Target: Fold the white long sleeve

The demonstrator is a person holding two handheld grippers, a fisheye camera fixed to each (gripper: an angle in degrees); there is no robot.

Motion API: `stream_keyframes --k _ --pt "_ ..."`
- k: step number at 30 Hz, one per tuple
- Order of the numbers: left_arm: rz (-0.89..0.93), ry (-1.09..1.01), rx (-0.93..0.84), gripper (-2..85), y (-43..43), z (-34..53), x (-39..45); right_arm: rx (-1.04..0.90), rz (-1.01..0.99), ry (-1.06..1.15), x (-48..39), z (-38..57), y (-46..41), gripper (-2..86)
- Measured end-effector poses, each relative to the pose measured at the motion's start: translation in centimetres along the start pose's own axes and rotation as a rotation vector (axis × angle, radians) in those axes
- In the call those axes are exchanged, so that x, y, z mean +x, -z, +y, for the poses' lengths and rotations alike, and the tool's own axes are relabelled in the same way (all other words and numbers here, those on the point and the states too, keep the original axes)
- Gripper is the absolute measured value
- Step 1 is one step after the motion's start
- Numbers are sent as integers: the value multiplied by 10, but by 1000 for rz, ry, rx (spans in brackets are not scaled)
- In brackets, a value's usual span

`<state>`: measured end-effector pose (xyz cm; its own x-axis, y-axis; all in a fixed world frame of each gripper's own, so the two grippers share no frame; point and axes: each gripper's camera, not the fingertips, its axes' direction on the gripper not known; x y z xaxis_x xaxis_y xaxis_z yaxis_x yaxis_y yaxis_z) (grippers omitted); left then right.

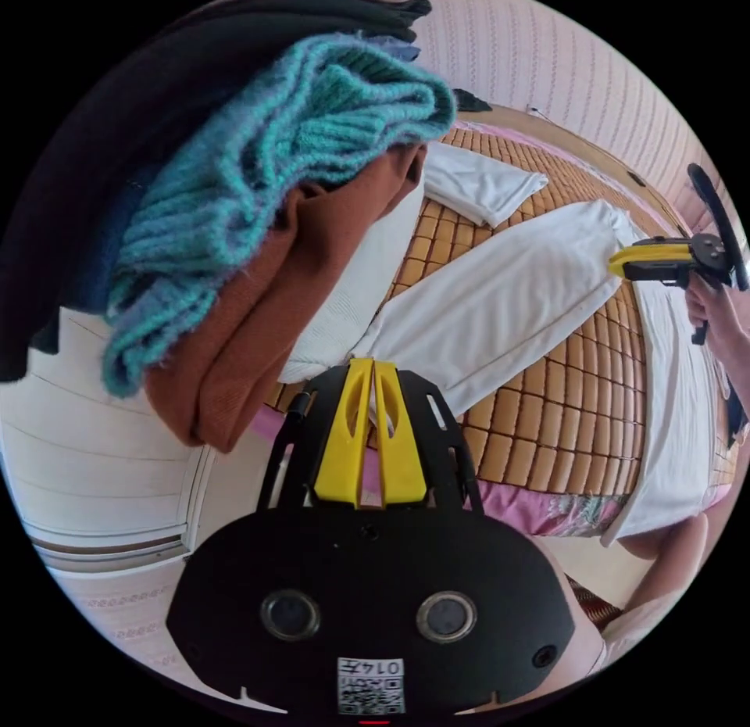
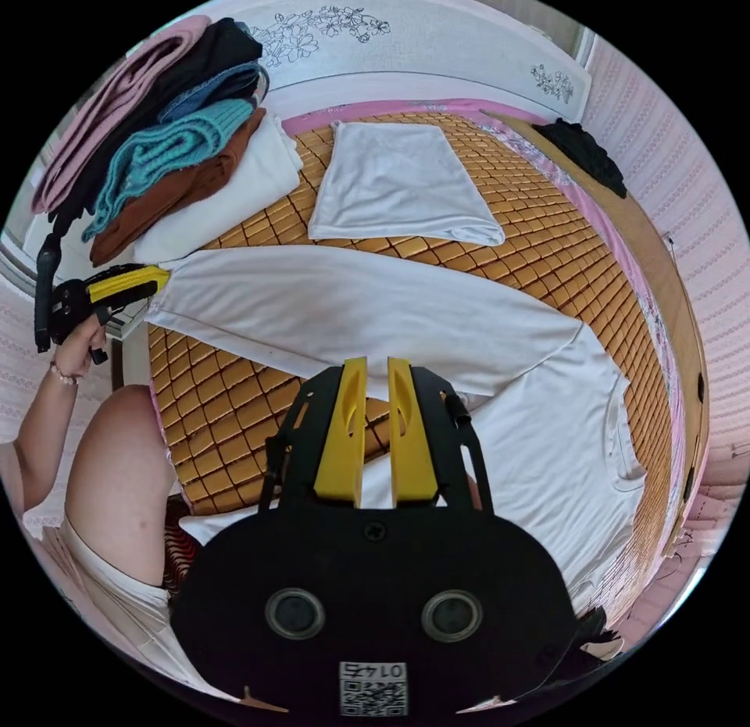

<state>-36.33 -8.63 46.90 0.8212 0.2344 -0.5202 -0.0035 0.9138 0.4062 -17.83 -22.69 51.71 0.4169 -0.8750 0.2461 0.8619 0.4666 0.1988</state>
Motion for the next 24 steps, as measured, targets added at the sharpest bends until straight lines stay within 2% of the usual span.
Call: stream_keyframes --k 2,5,10,12,18,21,24 --pt "79 -49 42 -10 13 4 16 -24 -28 -2 1 9 -9 12" --pt "182 -128 66 -10 32 11 45 56 -64 -81 10 35 6 25" --pt "442 -332 101 -10 55 20 107 195 -115 -229 31 150 41 66" --pt "591 -455 91 -9 54 21 151 166 -68 -364 54 234 51 74" --pt "742 -746 11 -3 45 10 293 11 197 -726 132 422 81 79" --pt "835 -854 15 10 44 2 363 39 270 -800 174 460 93 83" --pt "848 -951 10 36 41 -11 434 71 283 -825 213 470 85 93"
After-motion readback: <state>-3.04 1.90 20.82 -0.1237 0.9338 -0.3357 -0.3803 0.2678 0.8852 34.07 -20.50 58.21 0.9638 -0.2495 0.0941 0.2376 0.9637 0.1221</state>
